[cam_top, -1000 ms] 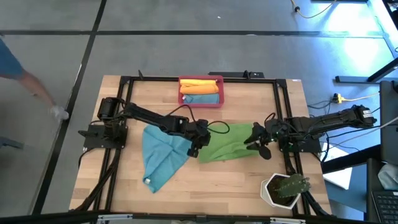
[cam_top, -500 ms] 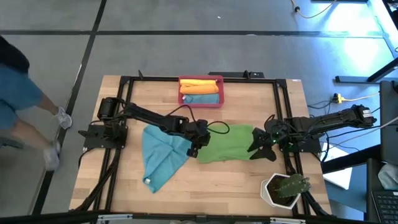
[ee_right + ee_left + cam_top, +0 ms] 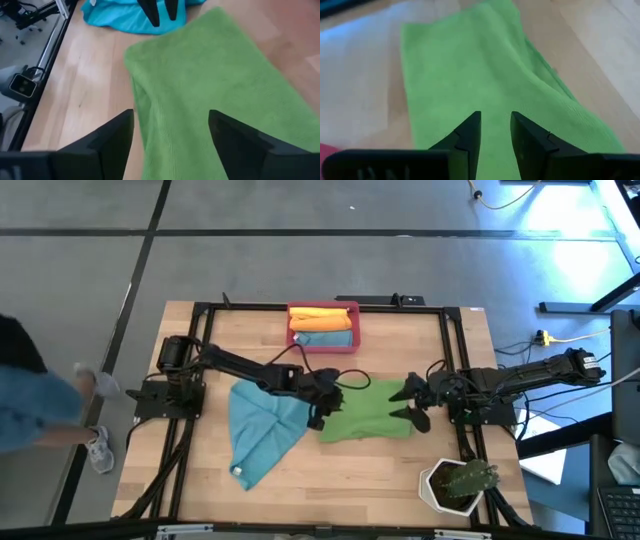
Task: Roll microfiber towels into tight, uniform cylinder then place into a basket
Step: Fold the green microfiber towel
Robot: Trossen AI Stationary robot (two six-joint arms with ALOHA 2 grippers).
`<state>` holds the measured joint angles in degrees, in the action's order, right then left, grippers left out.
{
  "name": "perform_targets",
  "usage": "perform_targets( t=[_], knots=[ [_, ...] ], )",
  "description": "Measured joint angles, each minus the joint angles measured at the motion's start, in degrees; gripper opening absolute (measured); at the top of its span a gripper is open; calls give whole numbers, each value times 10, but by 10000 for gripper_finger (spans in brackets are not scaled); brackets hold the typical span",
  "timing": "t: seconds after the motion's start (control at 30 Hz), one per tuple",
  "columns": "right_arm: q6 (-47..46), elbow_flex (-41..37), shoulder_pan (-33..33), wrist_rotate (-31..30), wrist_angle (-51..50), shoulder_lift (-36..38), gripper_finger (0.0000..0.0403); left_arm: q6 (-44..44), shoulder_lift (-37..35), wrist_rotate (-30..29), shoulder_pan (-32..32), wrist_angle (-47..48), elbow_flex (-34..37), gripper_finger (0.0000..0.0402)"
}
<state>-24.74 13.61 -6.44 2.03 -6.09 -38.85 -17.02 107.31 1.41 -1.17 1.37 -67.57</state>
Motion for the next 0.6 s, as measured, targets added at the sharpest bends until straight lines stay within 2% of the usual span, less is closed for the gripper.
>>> perform_targets(
  t=[0.2,0.47,0.6],
  knots=[
    [18,0,0,-11,17,0,228,1,0,62,21,-33,0,94],
    [41,0,0,-50,24,0,204,26,-4,76,46,-111,-1,94],
    [44,0,0,-51,25,0,201,42,-4,119,55,-119,-1,94]
  ],
)
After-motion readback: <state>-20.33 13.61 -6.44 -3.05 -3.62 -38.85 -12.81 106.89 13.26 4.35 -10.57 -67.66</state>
